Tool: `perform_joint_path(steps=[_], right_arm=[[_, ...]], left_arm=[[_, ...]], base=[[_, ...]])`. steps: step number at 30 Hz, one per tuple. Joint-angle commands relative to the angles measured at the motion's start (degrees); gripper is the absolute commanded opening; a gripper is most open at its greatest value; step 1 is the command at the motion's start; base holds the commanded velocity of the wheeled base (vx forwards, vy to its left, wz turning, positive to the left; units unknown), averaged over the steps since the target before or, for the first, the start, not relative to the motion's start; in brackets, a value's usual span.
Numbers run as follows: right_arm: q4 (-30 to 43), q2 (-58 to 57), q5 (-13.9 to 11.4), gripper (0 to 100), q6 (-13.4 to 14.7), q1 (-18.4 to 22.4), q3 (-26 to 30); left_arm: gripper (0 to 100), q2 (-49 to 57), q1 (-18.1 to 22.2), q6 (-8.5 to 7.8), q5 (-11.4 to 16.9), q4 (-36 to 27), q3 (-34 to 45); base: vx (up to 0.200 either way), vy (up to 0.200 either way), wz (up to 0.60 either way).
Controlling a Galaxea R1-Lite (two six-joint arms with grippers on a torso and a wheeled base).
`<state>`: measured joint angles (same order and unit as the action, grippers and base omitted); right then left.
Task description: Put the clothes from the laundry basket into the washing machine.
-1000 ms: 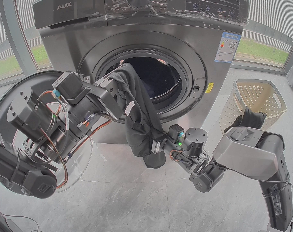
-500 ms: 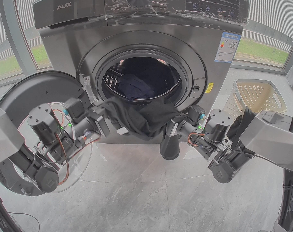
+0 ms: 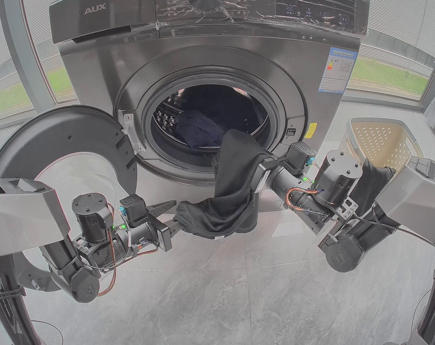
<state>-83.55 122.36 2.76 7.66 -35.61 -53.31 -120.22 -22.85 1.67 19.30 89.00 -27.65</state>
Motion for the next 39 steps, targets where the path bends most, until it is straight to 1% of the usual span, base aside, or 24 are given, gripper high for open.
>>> perform_joint_path(steps=[1,2,3,4,5,6,8,10,12,13,15,16,17,20,21,23,25,28,29,30,32,36,39], right_arm=[[-0.12,-0.63,-0.03,0,-0.01,0.45,-0.57],[-0.12,-0.72,-0.03,0,0.08,0.45,-0.83],[-0.12,-0.72,-0.03,0,0.08,0.45,-0.83],[-0.56,-0.98,0.06,0,0.87,0.45,-1.27],[-0.73,-1.07,0.06,0,1.05,0.45,-1.62],[-0.91,-1.07,0.06,0,1.31,0.54,-1.97],[-0.82,-1.07,0.15,0,1.40,0.63,-2.76],[-0.82,-0.98,0.23,0,1.48,0.54,-3.64],[-0.73,-0.89,0.23,0,1.48,0.19,-4.26],[-0.73,-0.89,0.23,0,1.48,-0.16,-4.35],[-0.64,-0.89,0.23,0,1.48,-0.69,-4.08],[-0.64,-0.80,0.23,0,1.48,-1.13,-3.91],[-0.73,-0.80,0.32,0,1.48,-2.01,-3.56],[-0.82,-0.98,1.20,0,1.75,-3.77,-2.06],[-0.82,-1.07,1.46,0,1.84,-4.38,-1.71],[-0.82,-1.07,1.46,0,1.84,-5.00,-1.45],[-0.64,-1.07,1.46,0,1.84,-6.05,-0.66],[-0.73,-0.72,1.46,0,1.84,-6.84,-0.13],[-0.73,-0.72,1.46,0,1.84,-7.02,0.05],[-0.73,-0.54,1.46,0,1.84,-7.37,0.14],[-0.82,-0.36,1.46,0,1.92,-8.16,0.22],[-1.00,-0.10,1.64,0,2.45,-10.62,0.40],[-1.00,-0.10,2.61,0,2.45,-12.20,0.40]], left_arm=[[100,-1.24,-0.09,0.09,0.39,0.38,1.81],[100,-1.15,-0.62,-0.26,2.59,0.38,5.32],[100,-1.15,-0.62,-0.26,2.59,0.38,5.32],[100,-1.33,-1.50,-1.85,5.84,0.38,8.49],[100,-1.50,-1.76,-2.64,6.54,0.38,9.37],[100,-1.68,-1.85,-3.87,7.51,0.38,10.42],[100,-2.21,-2.12,-5.36,8.30,0.38,12.27],[100,-2.21,-2.12,-6.15,9.62,0.38,13.59],[100,-1.59,-2.20,-6.77,13.66,0.38,14.20],[100,-1.15,-2.20,-7.12,16.30,0.38,14.64],[100,-0.01,-2.20,-7.21,18.41,0.38,14.38],[100,0.25,-2.20,-7.21,18.23,0.38,13.85],[100,0.43,-2.20,-7.03,17.26,0.38,12.53],[100,0.34,-1.76,-6.06,13.40,0.38,7.87],[100,0.25,-1.50,-6.06,12.87,0.47,6.91],[100,0.52,-1.32,-6.06,12.96,0.38,6.29],[100,0.34,-1.15,-5.89,12.87,0.38,3.65],[100,-1.33,-1.32,-5.63,11.20,0.21,-1.97],[100,-2.03,-1.41,-5.19,10.32,0.21,-3.55],[100,-3.09,-1.59,-4.48,8.30,0.21,-5.84],[100,-4.41,-1.59,-3.96,6.01,0.29,-8.30],[100,-6.43,-1.59,-3.87,5.66,0.29,-11.20],[100,-7.92,-1.59,-3.87,5.31,0.29,-13.57]], base=[[0.000,0.000,0.00],[0.000,0.000,0.00],[0.000,0.000,0.00],[0.000,0.000,0.00],[0.000,0.000,0.00],[0.000,0.000,0.00],[0.000,0.000,0.00],[0.000,0.000,0.00],[0.000,0.000,0.00],[0.000,0.000,0.00],[0.000,0.000,0.00],[0.000,0.000,0.00],[0.000,0.000,0.00],[0.000,0.000,0.00],[0.000,0.000,0.00],[0.000,0.000,0.00],[0.000,0.000,0.00],[0.000,0.000,0.00],[0.000,0.000,0.00],[0.000,0.000,0.00],[0.000,0.000,0.00],[0.000,0.000,0.00],[0.000,0.000,0.00]])
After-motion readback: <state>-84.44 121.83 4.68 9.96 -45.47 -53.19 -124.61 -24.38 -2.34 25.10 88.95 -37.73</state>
